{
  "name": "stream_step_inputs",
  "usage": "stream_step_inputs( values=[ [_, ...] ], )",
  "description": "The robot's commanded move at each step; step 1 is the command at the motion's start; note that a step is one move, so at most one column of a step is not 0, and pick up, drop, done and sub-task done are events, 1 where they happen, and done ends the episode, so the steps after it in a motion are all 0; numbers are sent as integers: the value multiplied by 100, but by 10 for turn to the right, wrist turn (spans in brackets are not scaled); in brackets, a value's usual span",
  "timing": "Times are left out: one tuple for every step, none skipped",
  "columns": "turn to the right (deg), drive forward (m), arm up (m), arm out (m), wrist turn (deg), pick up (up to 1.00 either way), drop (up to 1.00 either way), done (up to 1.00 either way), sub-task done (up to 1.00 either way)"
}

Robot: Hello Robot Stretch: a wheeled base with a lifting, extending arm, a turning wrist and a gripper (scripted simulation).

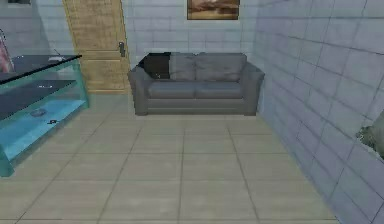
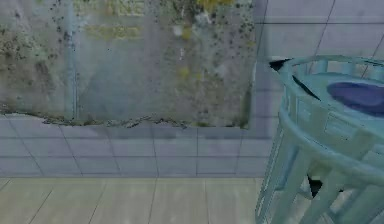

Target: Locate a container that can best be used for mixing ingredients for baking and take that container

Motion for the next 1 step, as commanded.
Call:
stream_step_inputs(
  values=[
    [-450, 0, 0, 0, 0, 0, 0, 0, 0]
  ],
)
